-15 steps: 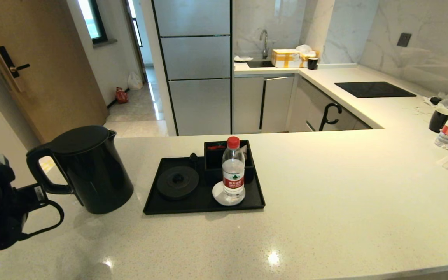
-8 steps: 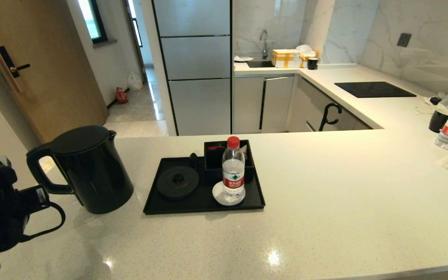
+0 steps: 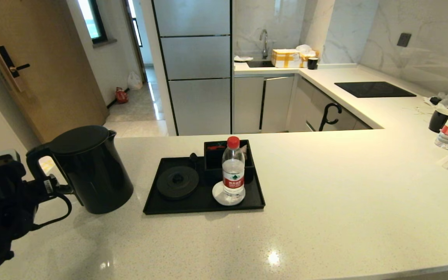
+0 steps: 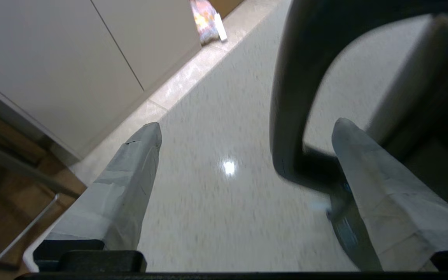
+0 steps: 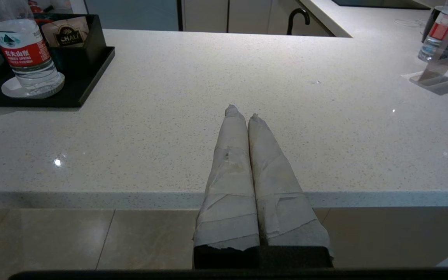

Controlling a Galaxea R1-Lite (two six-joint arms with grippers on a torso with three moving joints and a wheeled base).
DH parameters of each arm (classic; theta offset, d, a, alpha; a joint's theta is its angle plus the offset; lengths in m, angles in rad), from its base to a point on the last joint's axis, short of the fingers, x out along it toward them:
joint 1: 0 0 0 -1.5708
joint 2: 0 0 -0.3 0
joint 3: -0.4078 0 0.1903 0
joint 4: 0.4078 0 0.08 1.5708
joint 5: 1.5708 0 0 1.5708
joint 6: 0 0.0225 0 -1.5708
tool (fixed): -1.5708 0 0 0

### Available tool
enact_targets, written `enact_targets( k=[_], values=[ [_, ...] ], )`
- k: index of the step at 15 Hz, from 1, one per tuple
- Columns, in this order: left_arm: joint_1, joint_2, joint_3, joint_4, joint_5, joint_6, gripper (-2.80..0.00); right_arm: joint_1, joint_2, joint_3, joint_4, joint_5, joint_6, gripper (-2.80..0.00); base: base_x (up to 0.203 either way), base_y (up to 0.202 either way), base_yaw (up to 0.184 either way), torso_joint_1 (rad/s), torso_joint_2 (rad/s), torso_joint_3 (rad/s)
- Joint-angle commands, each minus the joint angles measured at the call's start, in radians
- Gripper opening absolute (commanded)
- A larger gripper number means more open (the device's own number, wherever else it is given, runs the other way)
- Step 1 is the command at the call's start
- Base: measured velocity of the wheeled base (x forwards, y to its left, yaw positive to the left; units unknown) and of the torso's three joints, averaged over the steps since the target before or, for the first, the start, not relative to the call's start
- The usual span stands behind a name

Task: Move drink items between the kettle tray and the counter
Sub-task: Return the kettle to its original position

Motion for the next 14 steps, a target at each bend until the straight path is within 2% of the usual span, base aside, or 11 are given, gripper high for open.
enact_targets(
  k=[1, 2, 5, 10, 14],
  values=[
    [0.011, 0.087, -0.019, -0.063, 0.001, 0.012, 0.00, 0.000, 0.001, 0.000, -0.001, 0.000, -0.001, -2.80, 0.000, 0.000, 0.000, 0.000, 0.00, 0.000],
    [0.018, 0.115, -0.029, -0.121, -0.004, 0.027, 0.00, 0.000, 0.001, 0.000, -0.001, 0.000, -0.001, -2.80, 0.000, 0.000, 0.000, 0.000, 0.00, 0.000],
    [0.041, 0.175, -0.050, -0.200, -0.045, 0.068, 0.00, 0.000, 0.001, 0.000, -0.001, 0.001, -0.001, -2.80, 0.000, 0.000, 0.000, 0.000, 0.00, 0.000],
    [0.058, 0.202, -0.115, -0.201, -0.088, 0.084, 0.00, 0.000, 0.001, 0.000, -0.001, 0.001, -0.001, -2.80, 0.000, 0.000, 0.000, 0.000, 0.00, 0.000],
    [0.057, 0.224, -0.150, -0.203, -0.090, 0.084, 0.00, 0.000, 0.001, -0.001, -0.001, 0.000, -0.001, -2.80, 0.000, 0.000, 0.000, 0.000, 0.00, 0.000]
  ],
)
